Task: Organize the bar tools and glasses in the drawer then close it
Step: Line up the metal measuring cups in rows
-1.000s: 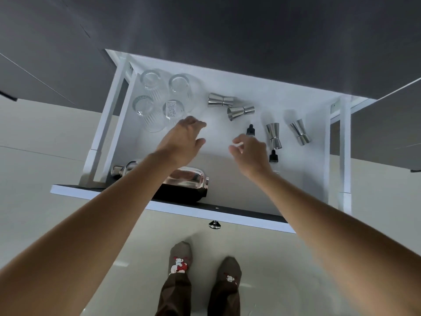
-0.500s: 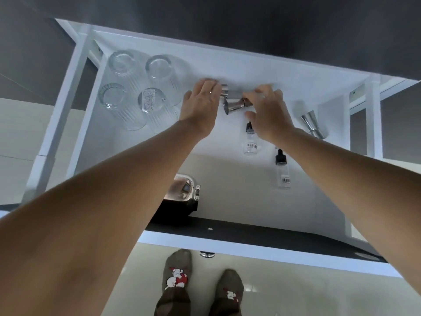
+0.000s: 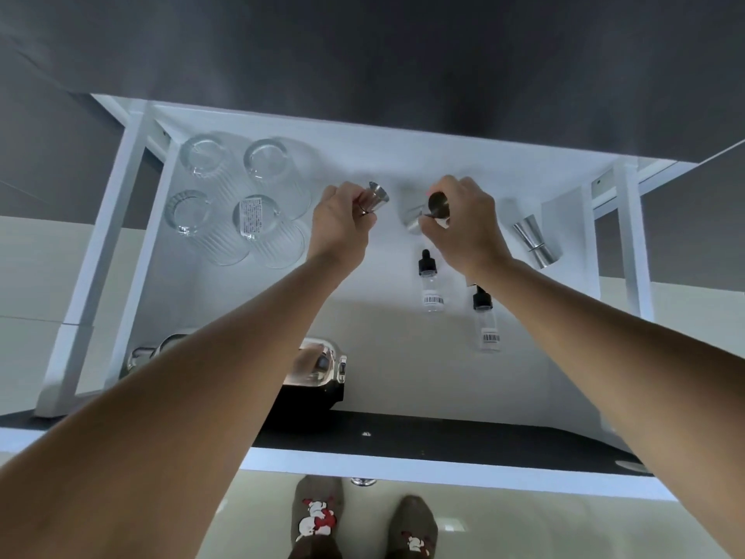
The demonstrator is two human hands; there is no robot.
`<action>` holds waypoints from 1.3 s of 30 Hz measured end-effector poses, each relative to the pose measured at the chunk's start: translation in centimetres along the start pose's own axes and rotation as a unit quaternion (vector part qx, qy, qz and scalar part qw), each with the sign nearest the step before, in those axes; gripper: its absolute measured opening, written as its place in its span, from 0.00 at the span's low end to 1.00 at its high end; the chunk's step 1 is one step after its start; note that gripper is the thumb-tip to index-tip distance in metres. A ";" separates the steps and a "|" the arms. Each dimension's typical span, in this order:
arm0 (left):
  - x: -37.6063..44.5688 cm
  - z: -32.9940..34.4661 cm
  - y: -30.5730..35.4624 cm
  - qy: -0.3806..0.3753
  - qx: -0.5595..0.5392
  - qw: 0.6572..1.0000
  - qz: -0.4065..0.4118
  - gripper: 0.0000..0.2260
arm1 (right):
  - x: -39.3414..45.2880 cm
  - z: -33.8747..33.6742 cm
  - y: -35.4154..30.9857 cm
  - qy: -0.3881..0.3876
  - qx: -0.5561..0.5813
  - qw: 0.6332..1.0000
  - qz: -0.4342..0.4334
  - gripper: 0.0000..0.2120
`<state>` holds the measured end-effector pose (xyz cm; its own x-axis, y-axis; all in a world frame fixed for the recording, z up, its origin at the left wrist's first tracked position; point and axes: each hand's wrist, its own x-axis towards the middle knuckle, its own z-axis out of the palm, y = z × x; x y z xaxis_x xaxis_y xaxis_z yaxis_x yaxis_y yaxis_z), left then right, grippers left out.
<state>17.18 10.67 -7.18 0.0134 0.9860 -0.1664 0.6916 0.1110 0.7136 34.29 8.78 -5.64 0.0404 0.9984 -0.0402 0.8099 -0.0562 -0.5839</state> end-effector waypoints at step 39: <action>-4.6 5.9 3.8 -0.247 0.166 0.931 0.213 0.14 | -7.6 -4.7 7.5 -0.018 -0.103 0.983 0.148 0.23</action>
<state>24.04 5.77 -7.69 0.6112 0.7450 -0.2671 0.7314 -0.4027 0.5504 42.81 0.80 -5.94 0.2753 0.9372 -0.2140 0.8670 -0.3382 -0.3660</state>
